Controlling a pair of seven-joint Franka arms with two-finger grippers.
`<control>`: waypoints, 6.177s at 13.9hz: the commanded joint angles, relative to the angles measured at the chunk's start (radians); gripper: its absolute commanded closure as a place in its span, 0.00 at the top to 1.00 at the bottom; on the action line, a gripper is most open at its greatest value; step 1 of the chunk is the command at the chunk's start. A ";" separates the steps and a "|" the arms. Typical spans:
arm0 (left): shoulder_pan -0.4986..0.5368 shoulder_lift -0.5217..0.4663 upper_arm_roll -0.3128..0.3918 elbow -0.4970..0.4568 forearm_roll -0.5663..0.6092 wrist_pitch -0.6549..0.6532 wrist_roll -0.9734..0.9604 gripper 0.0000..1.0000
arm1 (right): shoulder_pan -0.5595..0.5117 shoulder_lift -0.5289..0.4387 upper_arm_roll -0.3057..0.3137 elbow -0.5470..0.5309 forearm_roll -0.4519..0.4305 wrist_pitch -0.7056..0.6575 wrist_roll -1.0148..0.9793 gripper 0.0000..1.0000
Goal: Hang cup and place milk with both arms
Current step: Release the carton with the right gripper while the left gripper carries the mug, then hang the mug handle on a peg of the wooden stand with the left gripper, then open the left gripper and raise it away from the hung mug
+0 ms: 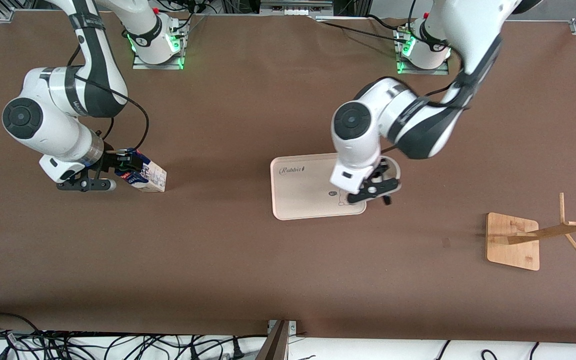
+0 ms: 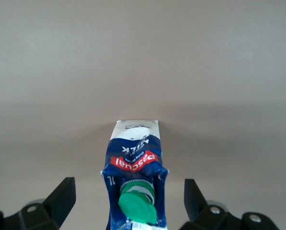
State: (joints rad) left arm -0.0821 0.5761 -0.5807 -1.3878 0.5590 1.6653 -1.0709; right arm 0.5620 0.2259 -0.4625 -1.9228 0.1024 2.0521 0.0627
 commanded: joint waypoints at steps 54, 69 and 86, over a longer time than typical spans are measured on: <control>-0.037 -0.137 0.843 0.187 -0.617 -0.096 1.290 1.00 | -0.564 -0.209 0.510 0.269 -0.124 -0.441 0.040 1.00; -0.171 -0.427 0.823 0.037 -0.541 -0.219 1.270 1.00 | -0.564 -0.211 0.510 0.268 -0.124 -0.445 0.045 1.00; 0.047 -0.602 0.599 -0.205 -0.495 -0.096 1.135 1.00 | -0.564 -0.211 0.512 0.268 -0.124 -0.445 0.043 1.00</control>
State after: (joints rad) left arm -0.0186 -0.0172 0.0091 -1.5781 0.0383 1.5568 0.0830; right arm 0.0160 0.0150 0.0305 -1.6672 -0.0125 1.6133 0.1063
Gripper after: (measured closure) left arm 0.000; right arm 0.000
